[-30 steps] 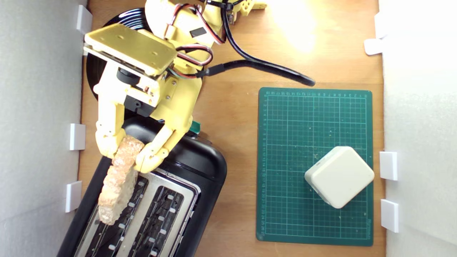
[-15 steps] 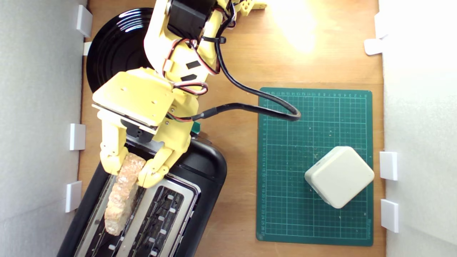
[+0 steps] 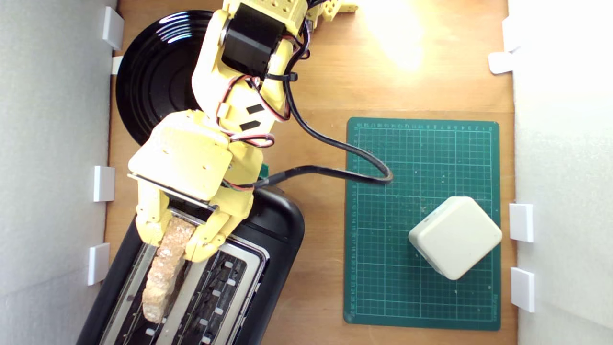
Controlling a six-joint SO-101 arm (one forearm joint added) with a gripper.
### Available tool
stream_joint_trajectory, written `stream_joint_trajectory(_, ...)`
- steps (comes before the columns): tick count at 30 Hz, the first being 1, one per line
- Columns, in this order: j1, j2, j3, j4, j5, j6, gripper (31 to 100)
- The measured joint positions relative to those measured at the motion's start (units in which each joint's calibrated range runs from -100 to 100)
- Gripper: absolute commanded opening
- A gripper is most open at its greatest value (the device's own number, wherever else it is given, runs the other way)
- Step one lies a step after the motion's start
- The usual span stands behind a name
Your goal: Pick bread and place in toaster
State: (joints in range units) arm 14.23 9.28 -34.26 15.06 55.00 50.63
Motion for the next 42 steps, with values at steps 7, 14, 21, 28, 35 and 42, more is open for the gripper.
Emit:
stream_joint_trajectory(7,0.5,2.1,-0.5,-0.2,-0.8,0.0,58.8)
stream_joint_trajectory(14,1.0,2.8,-0.6,-0.3,-0.8,0.0,58.9)
stream_joint_trajectory(21,1.3,3.9,-1.2,-0.4,-0.6,0.0,59.9)
stream_joint_trajectory(28,1.3,4.0,-1.2,-0.4,-0.6,0.0,72.3)
stream_joint_trajectory(35,1.7,4.6,-1.8,-0.4,-1.0,0.1,74.0)
stream_joint_trajectory(42,1.8,2.6,-1.6,-0.2,-0.8,1.7,73.6)
